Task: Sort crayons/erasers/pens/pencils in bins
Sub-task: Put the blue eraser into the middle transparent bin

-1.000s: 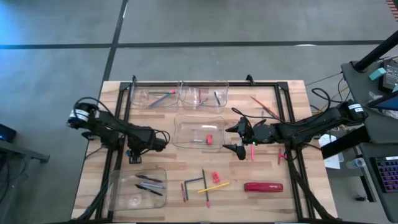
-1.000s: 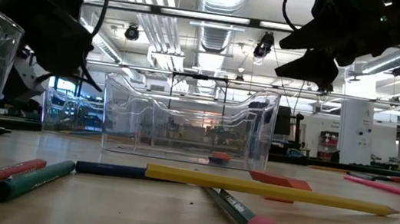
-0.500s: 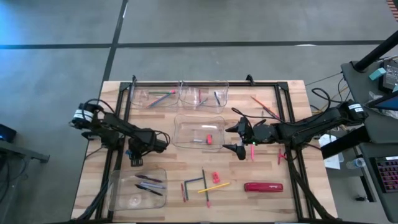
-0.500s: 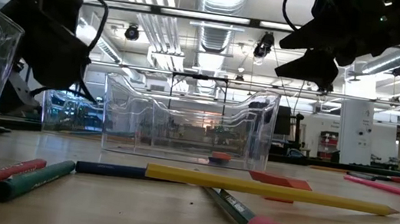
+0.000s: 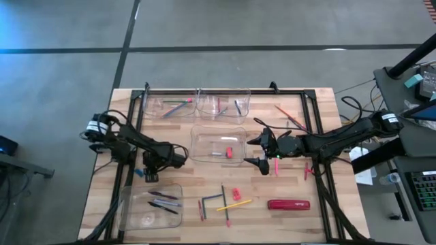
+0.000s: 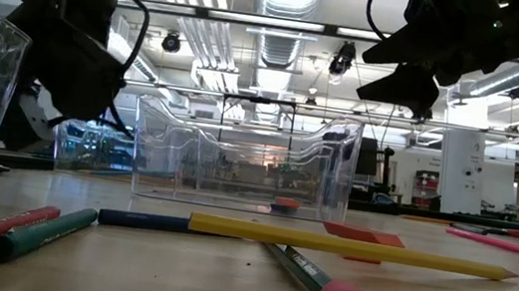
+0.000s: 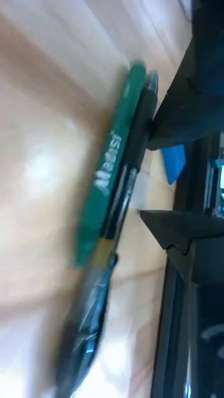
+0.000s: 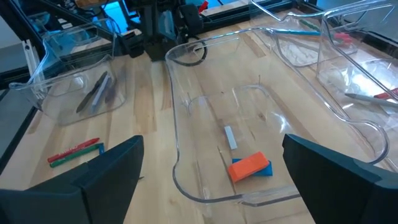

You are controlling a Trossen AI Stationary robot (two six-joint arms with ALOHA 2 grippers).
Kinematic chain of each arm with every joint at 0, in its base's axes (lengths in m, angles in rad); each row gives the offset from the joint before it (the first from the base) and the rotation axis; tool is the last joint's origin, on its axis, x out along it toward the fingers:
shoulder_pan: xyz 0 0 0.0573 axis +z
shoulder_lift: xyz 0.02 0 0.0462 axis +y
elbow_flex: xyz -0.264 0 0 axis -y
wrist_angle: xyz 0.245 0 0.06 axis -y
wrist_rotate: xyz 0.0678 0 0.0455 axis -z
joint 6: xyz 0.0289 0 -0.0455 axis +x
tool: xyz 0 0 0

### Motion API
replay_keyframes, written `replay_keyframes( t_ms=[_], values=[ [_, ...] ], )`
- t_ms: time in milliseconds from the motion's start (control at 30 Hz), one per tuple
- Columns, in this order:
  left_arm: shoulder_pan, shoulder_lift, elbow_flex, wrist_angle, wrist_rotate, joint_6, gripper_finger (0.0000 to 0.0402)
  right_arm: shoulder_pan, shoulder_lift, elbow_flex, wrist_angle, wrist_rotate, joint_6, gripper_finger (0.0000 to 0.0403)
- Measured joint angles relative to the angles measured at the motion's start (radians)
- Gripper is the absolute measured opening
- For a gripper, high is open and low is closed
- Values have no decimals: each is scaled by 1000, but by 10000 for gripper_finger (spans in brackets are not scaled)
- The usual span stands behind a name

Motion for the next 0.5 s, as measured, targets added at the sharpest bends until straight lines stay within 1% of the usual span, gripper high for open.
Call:
replay_keyframes(
  t_ms=[200, 500],
  values=[
    [1, -80, 1, 70, -15, -7, 157, 0, 0, 3, 0, 0, -2, 370],
    [1, -102, 75, 129, -96, -4, 157, 0, 0, 1, -1, 0, -2, 370]
  ],
)
